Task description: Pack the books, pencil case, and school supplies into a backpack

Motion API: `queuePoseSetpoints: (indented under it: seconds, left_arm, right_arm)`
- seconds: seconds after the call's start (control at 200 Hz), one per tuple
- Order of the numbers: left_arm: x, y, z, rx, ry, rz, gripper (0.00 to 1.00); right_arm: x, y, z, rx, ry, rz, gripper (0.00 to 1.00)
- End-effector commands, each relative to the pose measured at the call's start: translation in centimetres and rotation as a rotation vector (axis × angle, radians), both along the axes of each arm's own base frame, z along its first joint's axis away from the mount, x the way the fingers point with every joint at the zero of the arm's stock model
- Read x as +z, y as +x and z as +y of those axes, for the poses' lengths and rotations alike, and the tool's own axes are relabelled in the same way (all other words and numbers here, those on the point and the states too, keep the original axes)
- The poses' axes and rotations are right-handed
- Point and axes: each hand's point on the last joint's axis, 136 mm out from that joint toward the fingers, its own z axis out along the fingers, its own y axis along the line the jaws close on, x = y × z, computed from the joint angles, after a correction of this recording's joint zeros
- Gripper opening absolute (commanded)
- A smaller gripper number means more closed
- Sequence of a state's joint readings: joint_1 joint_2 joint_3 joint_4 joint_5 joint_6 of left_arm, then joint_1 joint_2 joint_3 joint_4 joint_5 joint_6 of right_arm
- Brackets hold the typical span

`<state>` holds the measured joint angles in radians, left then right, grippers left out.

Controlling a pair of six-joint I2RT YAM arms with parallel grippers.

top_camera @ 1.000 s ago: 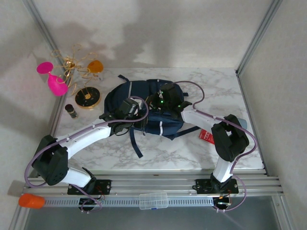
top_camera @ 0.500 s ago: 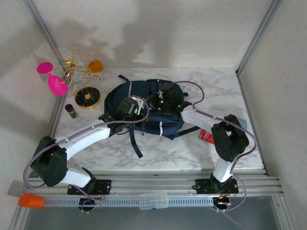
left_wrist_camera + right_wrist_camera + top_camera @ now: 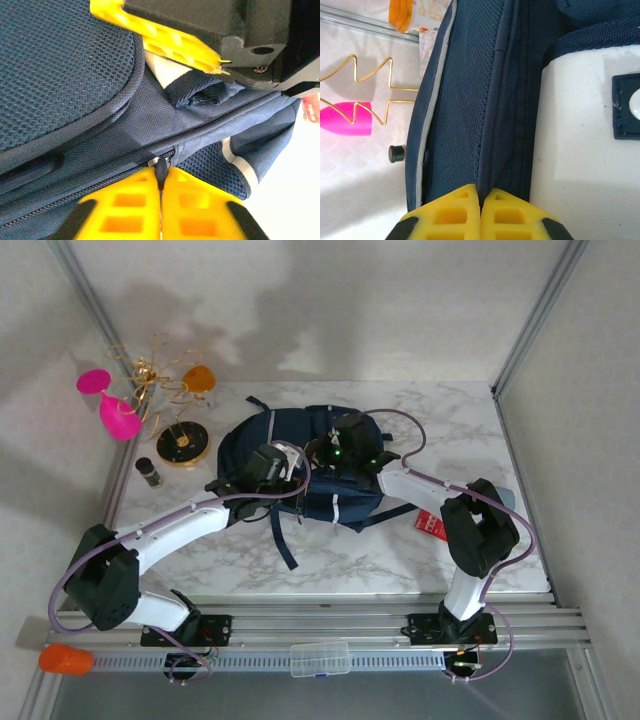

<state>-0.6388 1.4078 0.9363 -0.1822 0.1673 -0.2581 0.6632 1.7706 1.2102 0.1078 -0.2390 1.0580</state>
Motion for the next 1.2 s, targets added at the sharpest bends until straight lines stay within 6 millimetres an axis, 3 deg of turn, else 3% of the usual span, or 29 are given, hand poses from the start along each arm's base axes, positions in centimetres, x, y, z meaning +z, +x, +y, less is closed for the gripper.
queuePoseSetpoints:
  seconds: [0.0,0.335,0.506,0.566,0.661,0.751,0.921,1.041,1.191]
  left_arm:
    - [-0.7,0.1,1.3,0.047,0.044,-0.016,0.00]
    - [0.0,-0.1,7.9,0.285,0.061,-0.066,0.00]
    - [0.2,0.4,5.1,0.214,-0.057,-0.043,0.00]
    - [0.6,0.7,4.7,0.220,-0.091,-0.048,0.00]
    - [1.0,0.6,4.1,0.217,-0.135,-0.045,0.00]
    - [0.9,0.3,3.9,0.209,-0.144,-0.050,0.00]
    - [1.2,-0.1,3.6,0.200,-0.159,-0.049,0.00]
    - [1.1,-0.1,3.7,0.214,-0.156,-0.043,0.00]
    - [-0.4,-0.5,5.0,0.273,-0.089,-0.013,0.00]
  right_arm:
    - [6.6,1.7,0.3,-0.005,0.099,-0.170,0.00]
    - [4.8,1.4,-3.1,0.005,-0.044,-0.172,0.00]
    - [3.8,0.2,-2.1,0.099,-0.104,-0.169,0.00]
    - [3.8,-0.7,-2.4,0.123,-0.137,-0.177,0.11]
    - [3.5,-2.3,-4.4,0.109,-0.243,-0.180,0.40]
    - [2.4,-4.2,-6.2,0.092,-0.276,-0.146,0.53]
    - [-1.3,-8.0,-5.0,0.110,-0.138,-0.001,0.54]
    - [-2.8,-7.7,-4.4,0.097,-0.118,0.015,0.51]
    - [-4.7,-5.6,-7.5,0.018,-0.163,0.007,0.52]
